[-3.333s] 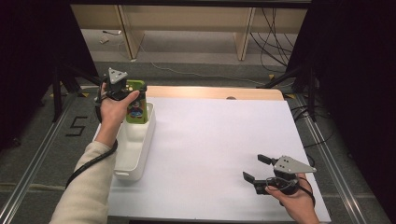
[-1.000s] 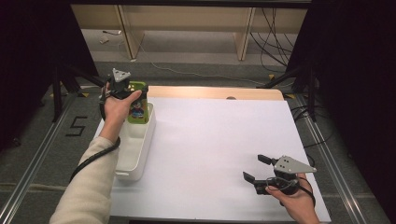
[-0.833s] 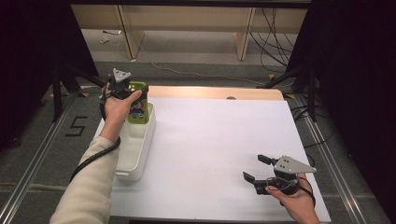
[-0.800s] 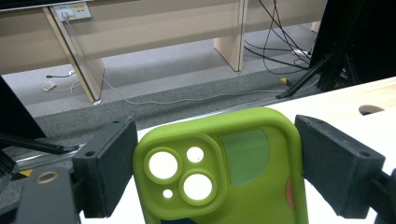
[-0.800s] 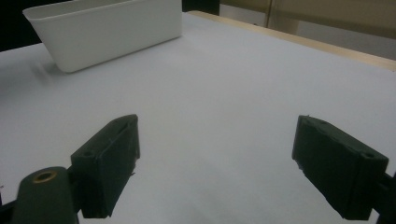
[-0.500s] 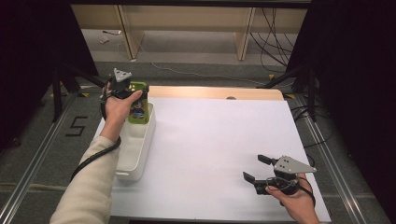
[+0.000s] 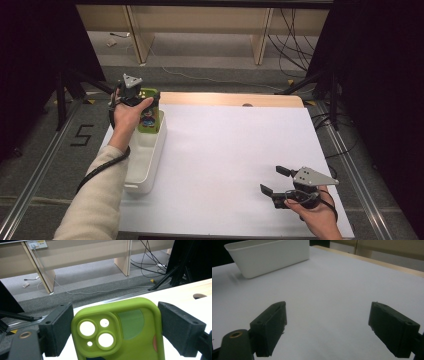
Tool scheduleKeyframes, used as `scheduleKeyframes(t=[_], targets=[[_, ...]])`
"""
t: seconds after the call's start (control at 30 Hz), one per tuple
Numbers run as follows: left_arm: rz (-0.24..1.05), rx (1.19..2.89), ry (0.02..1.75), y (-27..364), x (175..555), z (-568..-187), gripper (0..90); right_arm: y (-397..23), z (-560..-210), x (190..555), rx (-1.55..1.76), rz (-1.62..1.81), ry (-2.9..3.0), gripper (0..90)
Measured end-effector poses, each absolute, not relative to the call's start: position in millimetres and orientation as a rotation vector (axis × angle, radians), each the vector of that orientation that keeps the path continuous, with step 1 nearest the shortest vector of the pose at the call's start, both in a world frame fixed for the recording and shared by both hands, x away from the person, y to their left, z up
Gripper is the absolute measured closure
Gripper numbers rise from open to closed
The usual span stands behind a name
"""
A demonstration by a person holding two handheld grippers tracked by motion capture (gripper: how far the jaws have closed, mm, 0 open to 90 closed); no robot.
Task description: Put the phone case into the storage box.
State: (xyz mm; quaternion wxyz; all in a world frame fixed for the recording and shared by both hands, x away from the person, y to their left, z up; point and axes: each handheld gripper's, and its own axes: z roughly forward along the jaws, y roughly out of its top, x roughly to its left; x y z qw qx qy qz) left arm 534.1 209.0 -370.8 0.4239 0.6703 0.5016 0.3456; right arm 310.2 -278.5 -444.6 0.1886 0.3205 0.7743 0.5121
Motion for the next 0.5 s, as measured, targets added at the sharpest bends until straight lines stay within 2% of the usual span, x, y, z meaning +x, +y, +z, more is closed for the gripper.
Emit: scheduleKeyframes(t=[0.5], targets=[[0.863,1.689,1.260,207.9,537.1,-372.3,15.8,-278.5,-444.8,310.3,0.906,1.437,2.182,16.0]])
